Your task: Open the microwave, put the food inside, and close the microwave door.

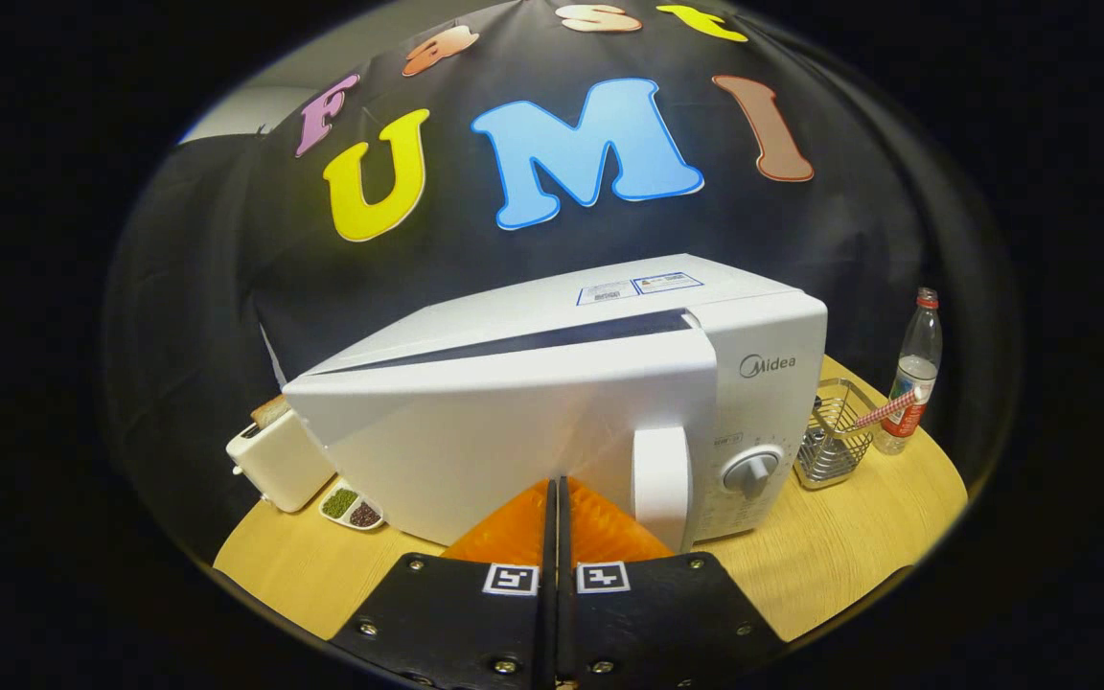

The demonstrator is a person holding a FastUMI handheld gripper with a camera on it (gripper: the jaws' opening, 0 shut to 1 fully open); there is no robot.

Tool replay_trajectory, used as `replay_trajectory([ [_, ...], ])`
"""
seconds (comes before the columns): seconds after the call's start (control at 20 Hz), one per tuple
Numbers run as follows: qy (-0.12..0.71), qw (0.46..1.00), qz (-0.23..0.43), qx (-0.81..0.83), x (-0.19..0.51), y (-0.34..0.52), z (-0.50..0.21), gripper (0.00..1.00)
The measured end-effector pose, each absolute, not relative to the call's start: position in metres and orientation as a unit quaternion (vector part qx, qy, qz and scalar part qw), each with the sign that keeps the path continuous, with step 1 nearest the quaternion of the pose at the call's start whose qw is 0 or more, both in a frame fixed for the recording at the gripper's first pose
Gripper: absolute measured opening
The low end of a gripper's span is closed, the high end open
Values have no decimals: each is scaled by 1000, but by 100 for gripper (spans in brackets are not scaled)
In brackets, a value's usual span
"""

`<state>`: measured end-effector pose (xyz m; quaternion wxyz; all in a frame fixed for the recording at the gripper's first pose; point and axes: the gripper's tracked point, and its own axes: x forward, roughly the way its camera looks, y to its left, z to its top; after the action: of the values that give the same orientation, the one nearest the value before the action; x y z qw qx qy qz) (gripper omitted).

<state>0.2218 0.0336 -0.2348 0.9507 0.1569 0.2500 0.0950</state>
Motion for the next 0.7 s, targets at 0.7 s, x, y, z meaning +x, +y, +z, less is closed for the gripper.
replay_trajectory([
  [0.7,250,959,64,117,246,25,-239,1],
])
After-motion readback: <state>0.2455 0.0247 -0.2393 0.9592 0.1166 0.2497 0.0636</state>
